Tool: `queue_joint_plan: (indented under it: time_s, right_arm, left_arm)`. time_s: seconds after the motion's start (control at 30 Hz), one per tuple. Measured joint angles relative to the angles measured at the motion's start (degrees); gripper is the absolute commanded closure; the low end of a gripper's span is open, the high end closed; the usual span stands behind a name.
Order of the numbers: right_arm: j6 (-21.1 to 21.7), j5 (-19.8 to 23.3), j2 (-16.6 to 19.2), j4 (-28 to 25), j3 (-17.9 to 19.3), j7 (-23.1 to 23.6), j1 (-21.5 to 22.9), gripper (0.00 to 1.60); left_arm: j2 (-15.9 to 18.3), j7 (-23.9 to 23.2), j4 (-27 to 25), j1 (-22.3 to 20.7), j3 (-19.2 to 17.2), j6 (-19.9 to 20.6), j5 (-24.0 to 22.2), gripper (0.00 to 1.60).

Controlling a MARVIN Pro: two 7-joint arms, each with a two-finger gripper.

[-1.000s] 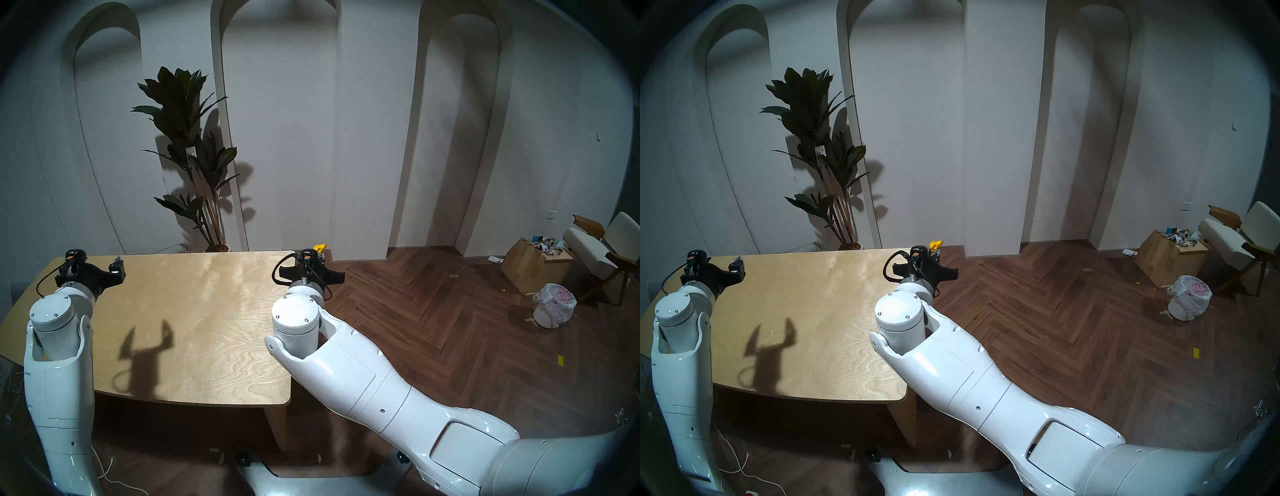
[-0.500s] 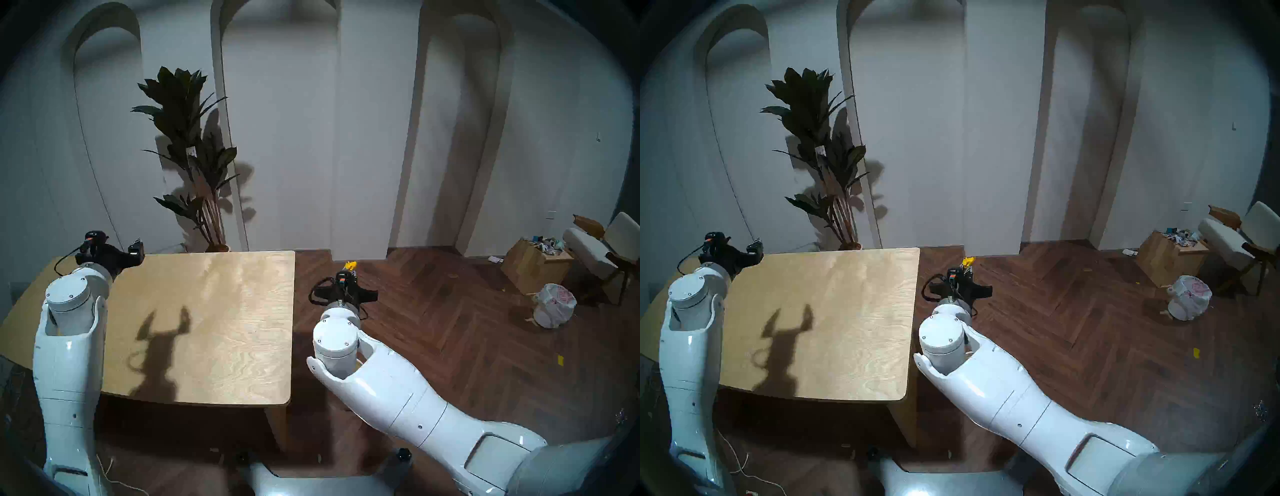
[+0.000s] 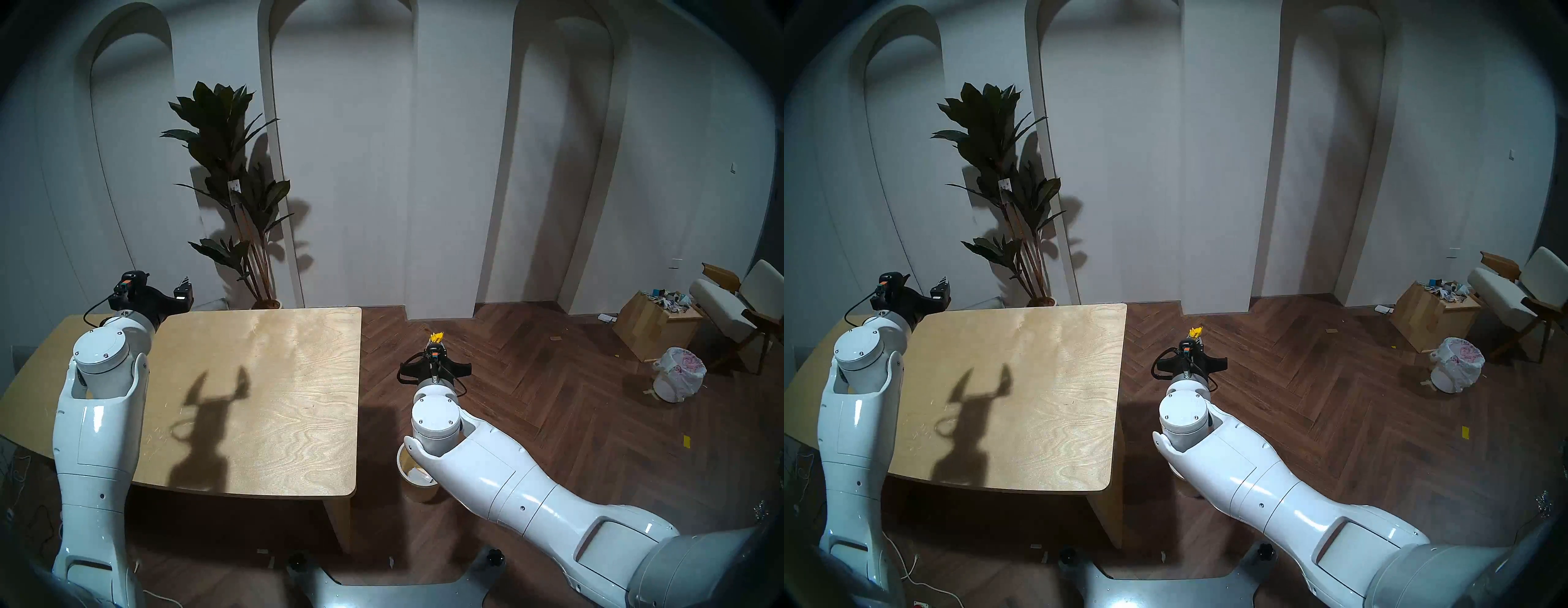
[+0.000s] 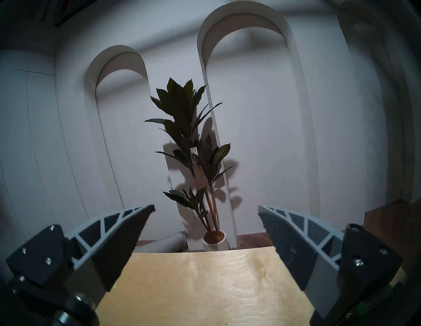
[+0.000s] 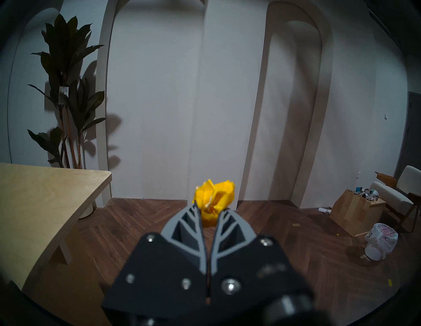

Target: Put the trash into the trash bin on the ground

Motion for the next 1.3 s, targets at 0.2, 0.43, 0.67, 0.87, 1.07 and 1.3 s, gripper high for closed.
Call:
queue_joint_plan:
  time_s: [0.2,0.43,0.67,0.87,1.07,1.3]
  right_arm:
    - [-1.1,-0.5,-0.7,4.9,-1.0,1.5,1.4,1.6]
    - [-2.0,-1.0,-1.1,8.2,-1.6,2.4,2.3,1.6]
    - [-3.3,-1.2,-1.8,12.9,-1.7,3.2,2.9,1.6]
    - [-4.9,-1.3,-3.1,19.1,-2.1,4.8,3.9,1.6]
    - [-5.5,-1.2,-5.7,26.8,-2.7,7.2,5.9,1.6]
    - [-5.5,-0.9,-8.9,34.7,-3.0,10.0,8.7,1.6]
  left_arm:
    - [-0.5,0.7,-0.1,-0.1,0.3,-0.5,0.1,0.0]
    - [-1.2,1.5,-0.1,-0.2,1.2,-0.6,0.1,0.0]
    - [-1.6,2.0,0.2,-0.6,2.6,-0.6,0.4,0.0]
    - [-1.6,2.4,0.4,-0.9,3.6,-0.5,0.7,0.0]
    - [-1.7,3.1,0.0,-0.8,4.1,-0.4,1.0,0.0]
    - [-2.1,4.0,-1.5,0.3,3.5,-0.2,1.0,0.0]
